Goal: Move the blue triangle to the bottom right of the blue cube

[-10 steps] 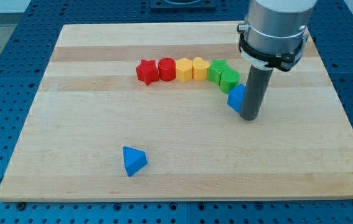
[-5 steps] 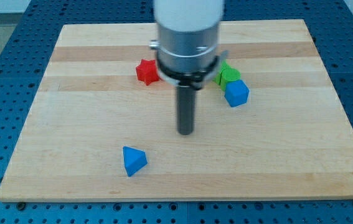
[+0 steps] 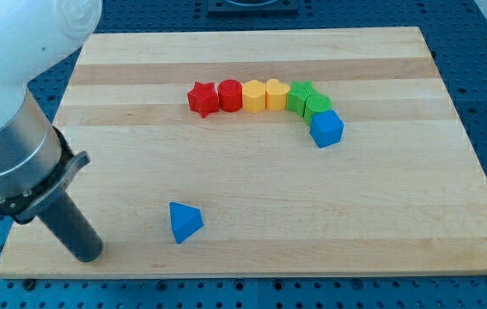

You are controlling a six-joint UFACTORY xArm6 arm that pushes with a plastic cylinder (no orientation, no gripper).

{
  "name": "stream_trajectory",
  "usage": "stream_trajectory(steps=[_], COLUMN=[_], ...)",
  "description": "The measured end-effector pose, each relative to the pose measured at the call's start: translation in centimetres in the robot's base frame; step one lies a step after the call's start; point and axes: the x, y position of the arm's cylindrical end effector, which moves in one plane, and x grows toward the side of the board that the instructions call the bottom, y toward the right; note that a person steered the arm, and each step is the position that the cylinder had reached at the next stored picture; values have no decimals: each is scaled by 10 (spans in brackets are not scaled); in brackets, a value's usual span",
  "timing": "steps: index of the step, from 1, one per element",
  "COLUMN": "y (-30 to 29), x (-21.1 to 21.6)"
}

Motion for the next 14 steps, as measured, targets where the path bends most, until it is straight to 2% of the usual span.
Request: stream_trajectory(steps=[4, 6, 7, 8, 10, 14], y=[115, 137, 116, 68, 77, 204], x=[-15, -25, -18, -15, -42, -67])
